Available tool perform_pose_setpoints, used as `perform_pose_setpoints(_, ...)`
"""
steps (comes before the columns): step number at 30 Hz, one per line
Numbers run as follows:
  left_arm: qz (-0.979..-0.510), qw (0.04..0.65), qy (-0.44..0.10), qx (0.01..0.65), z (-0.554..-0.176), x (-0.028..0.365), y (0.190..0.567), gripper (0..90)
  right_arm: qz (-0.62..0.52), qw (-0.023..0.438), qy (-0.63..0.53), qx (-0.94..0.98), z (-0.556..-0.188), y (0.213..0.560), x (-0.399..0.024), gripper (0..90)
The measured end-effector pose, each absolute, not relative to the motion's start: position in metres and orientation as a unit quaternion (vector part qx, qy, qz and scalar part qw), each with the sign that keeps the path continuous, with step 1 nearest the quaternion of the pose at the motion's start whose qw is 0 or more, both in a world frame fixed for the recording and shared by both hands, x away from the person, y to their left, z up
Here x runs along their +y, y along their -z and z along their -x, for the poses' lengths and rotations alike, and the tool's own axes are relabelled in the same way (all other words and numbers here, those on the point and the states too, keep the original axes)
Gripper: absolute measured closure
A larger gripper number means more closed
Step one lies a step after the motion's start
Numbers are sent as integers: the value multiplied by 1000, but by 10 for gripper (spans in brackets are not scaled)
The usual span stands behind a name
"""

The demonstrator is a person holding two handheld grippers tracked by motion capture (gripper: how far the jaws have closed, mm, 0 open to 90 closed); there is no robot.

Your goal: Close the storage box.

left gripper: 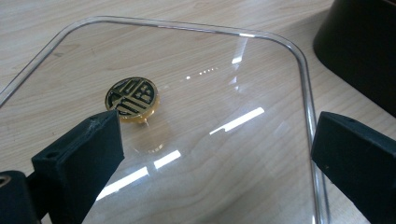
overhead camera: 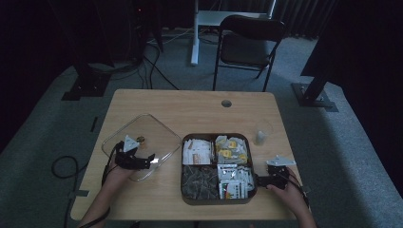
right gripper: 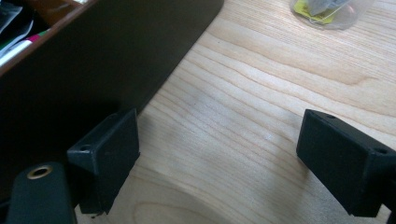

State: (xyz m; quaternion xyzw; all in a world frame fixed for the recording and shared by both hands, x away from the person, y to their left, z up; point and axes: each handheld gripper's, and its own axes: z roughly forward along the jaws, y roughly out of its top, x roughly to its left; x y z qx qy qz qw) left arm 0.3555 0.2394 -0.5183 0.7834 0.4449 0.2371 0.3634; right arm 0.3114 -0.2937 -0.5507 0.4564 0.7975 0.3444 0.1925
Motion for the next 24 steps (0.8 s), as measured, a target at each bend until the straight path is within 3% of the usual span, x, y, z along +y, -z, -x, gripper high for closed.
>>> perform_pose_setpoints(12, -759, 357, -243, 487, -379, 249, 516, 54, -456, 193, -345, 797, -311, 551, -294, 124)
perform_pose_setpoints(24, -760, 321, -256, 504, -392, 247, 523, 280, -456, 193, -344, 798, -311, 551, -294, 124)
